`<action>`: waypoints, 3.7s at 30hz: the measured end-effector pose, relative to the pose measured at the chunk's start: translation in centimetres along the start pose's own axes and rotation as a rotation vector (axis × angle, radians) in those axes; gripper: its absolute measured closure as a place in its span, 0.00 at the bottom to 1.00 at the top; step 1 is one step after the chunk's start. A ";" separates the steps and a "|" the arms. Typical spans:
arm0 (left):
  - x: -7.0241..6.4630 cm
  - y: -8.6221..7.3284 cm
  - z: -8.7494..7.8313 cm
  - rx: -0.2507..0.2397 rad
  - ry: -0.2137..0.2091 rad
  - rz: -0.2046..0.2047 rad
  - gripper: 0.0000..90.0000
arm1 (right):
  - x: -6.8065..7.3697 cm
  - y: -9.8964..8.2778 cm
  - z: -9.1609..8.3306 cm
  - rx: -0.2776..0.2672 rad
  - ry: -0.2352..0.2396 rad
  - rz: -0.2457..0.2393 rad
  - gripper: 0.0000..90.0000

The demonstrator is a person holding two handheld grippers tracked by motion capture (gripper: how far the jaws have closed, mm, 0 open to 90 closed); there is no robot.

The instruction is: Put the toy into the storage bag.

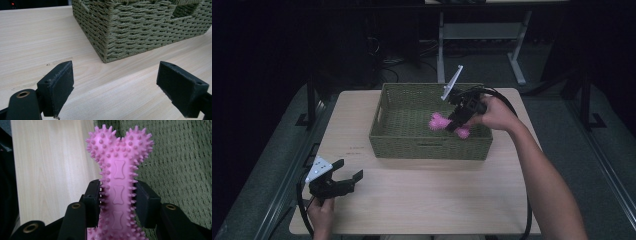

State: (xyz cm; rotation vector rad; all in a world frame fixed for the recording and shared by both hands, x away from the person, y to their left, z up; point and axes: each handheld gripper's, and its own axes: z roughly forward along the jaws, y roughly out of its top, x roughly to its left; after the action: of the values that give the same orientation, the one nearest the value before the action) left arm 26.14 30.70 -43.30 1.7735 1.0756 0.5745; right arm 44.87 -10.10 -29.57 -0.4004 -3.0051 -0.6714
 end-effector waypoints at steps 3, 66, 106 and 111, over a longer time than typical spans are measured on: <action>-0.1 0.0 0.0 0.003 -0.001 0.006 0.15 | -0.5 -0.1 0.4 0.012 -0.002 0.013 0.64; -0.1 0.1 0.1 0.003 0.000 0.004 0.15 | -4.9 -0.6 5.9 0.048 0.052 0.109 0.64; -0.2 0.1 0.2 0.008 0.002 0.011 0.15 | -5.6 -1.1 7.8 0.054 0.078 0.151 0.59; -0.2 0.1 0.2 0.008 0.000 0.012 0.15 | -5.5 -1.2 7.2 0.043 0.067 0.160 0.55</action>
State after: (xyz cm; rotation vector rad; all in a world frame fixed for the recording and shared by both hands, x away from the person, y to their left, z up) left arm 26.23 30.43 -43.25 1.7880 1.0691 0.5782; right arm 50.00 -9.41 -37.02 -0.5954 -2.8806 -0.5944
